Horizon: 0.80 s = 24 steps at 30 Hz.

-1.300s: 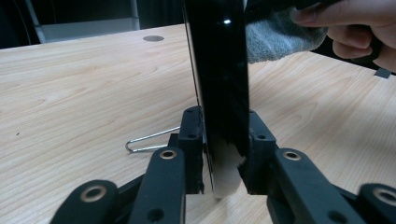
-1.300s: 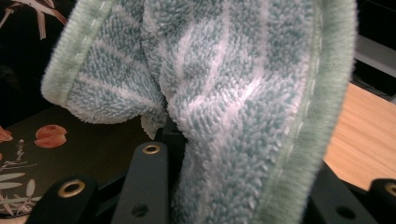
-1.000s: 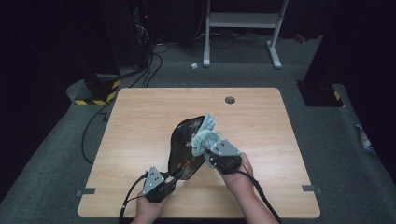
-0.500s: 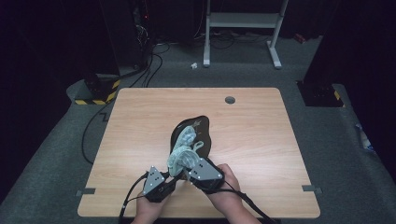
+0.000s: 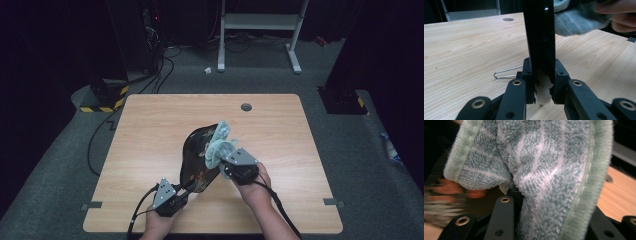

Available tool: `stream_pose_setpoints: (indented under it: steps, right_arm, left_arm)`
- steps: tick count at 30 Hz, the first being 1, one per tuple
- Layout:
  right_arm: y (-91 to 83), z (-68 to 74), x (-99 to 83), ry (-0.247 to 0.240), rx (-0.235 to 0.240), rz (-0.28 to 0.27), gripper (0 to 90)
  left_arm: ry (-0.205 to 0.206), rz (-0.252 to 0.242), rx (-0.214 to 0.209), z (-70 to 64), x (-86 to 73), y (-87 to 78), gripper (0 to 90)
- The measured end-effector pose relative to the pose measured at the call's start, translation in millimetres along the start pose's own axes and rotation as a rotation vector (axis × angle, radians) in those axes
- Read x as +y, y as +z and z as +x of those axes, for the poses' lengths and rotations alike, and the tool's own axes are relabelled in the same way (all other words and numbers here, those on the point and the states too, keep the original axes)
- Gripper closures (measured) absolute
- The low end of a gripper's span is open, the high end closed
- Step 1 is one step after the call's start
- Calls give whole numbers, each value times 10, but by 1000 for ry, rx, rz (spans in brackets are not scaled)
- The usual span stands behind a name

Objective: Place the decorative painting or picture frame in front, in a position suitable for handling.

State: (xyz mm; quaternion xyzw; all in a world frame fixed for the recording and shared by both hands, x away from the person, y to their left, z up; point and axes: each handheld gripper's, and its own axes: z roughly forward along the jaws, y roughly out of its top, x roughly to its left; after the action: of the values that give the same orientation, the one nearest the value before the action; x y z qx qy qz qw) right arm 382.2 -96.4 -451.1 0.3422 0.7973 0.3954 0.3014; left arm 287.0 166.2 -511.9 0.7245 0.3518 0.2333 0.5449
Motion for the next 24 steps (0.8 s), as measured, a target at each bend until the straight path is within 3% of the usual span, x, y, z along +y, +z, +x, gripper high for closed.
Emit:
stream_pose_setpoints:
  steps: [6,12,16,17,18,21,24]
  right_arm:
    - [91,-120,-54,33,-32,33,659]
    - [-83,222,-16,-52,10,-21,659]
    - [-256,542,40,-128,52,-71,659]
    - [-335,679,71,-157,77,-92,658]
    - [-335,679,71,-157,77,-92,658]
    - [-444,881,112,-199,122,-119,659]
    - [-472,948,126,-212,141,-121,659]
  left_arm:
    - [4,4,0,0,1,-3,767]
    - [12,5,8,-5,6,-1,765]
    - [12,7,9,-6,8,-1,766]
    - [12,7,10,-6,8,-1,766]
    - [14,7,10,-6,9,-1,766]
    - [6,7,7,-5,8,0,767]
    - [1,7,6,-4,8,1,767]
